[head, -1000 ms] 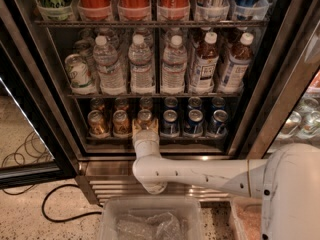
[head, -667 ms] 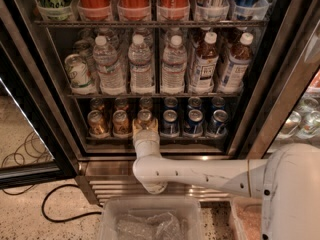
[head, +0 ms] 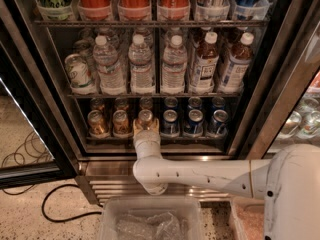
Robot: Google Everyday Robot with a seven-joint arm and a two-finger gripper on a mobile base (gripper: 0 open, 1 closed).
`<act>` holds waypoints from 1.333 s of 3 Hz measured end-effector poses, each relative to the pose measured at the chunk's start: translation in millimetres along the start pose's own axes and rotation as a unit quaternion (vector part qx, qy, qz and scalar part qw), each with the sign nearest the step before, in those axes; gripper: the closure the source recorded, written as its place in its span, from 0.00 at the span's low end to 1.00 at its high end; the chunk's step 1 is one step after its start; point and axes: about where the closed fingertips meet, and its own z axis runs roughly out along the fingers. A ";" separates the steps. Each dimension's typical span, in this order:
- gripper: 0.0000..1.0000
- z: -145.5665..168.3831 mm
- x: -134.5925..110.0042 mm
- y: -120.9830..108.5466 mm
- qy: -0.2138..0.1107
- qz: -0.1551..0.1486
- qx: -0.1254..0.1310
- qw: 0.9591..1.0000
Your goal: Pick orange can from bottom shelf of fridge
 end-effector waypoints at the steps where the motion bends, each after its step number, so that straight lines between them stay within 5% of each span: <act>1: 1.00 -3.8 -7.5 -1.6 -0.010 -0.001 0.001 1.000; 3: 1.00 -15.2 -27.8 -4.8 -0.036 -0.007 0.000 0.999; 4: 1.00 -40.4 -61.5 -9.1 -0.075 -0.019 -0.007 0.997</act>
Offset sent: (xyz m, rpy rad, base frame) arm -0.0450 -0.0250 0.1061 -0.0192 -0.2548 -0.0052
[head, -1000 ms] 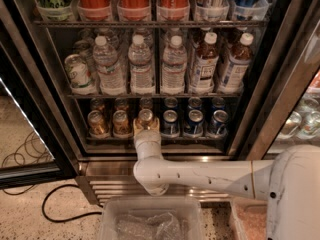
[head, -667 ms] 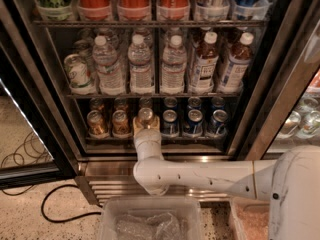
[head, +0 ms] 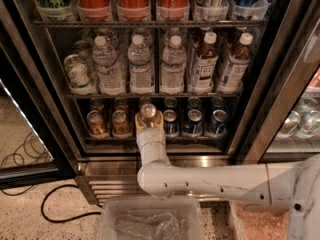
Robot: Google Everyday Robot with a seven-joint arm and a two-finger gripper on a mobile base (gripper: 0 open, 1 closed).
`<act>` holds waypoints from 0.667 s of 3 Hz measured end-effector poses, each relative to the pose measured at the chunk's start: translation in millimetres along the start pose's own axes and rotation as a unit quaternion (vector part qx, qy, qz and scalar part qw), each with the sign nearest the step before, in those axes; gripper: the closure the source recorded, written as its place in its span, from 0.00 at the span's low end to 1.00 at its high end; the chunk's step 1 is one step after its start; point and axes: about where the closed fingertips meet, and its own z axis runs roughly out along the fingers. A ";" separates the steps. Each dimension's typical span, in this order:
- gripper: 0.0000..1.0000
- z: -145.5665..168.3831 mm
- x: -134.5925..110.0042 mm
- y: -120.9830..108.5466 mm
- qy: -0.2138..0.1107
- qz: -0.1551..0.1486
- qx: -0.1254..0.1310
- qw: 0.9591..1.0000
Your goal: Pick orange can from bottom shelf of fridge
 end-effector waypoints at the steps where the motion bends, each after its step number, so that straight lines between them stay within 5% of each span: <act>1: 1.00 -18.9 -27.9 -3.7 -0.027 -0.010 -0.009 1.000; 2: 1.00 -37.4 -37.1 -2.3 -0.031 -0.010 -0.024 0.999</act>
Offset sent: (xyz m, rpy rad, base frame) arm -0.0614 -0.0080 0.0449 -0.0144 -0.0691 0.0856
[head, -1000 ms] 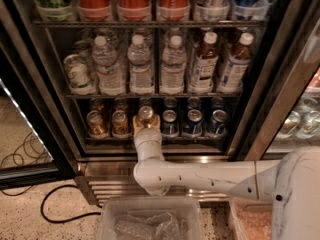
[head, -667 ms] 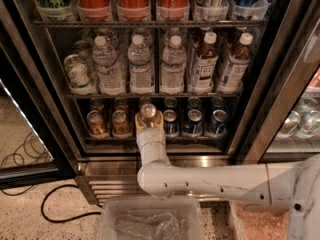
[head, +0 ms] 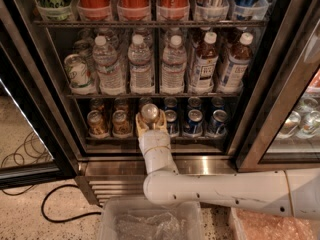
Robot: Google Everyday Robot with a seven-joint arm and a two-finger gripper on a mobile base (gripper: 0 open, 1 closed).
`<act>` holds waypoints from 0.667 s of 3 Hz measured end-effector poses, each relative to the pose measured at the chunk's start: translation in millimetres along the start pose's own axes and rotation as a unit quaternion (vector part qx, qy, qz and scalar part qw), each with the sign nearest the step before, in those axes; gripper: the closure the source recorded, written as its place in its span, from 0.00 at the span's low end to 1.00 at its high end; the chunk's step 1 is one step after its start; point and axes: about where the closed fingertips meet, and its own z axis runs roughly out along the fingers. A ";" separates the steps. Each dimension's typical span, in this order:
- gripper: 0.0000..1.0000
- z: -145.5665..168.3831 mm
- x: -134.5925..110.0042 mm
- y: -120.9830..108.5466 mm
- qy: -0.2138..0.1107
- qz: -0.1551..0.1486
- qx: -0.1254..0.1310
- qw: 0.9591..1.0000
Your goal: Pick orange can from bottom shelf of fridge
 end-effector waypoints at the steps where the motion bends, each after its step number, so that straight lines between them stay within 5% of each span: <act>1: 1.00 -20.9 0.4 7.9 0.012 0.002 -0.022 1.000; 2: 1.00 -42.5 1.5 10.5 0.025 0.003 -0.034 0.999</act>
Offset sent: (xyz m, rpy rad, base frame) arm -0.0712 0.0016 -0.0105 -0.0128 0.0835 0.0984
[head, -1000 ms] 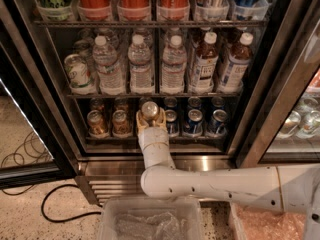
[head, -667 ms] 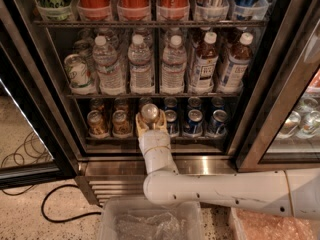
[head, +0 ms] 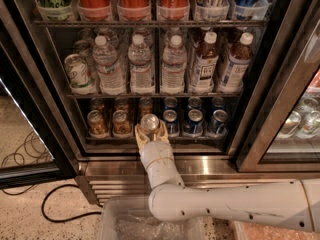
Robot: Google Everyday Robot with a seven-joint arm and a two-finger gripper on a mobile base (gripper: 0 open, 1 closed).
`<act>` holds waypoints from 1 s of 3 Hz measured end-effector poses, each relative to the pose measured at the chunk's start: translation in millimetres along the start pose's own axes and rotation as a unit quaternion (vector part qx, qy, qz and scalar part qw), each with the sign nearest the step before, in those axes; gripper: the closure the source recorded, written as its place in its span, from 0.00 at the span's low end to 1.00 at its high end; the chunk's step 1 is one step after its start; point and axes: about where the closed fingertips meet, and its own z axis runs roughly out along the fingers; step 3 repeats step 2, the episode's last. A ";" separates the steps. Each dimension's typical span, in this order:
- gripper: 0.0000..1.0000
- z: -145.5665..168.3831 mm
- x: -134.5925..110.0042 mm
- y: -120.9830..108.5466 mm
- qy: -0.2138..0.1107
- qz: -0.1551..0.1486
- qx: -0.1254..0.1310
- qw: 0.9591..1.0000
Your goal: Pick orange can from bottom shelf of fridge
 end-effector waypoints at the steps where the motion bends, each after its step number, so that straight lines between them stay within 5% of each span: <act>1: 1.00 -12.7 1.4 1.1 0.008 0.002 -0.003 1.000; 3: 1.00 -18.8 0.5 1.9 0.011 0.003 -0.003 1.000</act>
Offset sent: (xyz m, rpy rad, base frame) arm -0.0280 -0.0040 -0.0014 0.0008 0.0309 0.0073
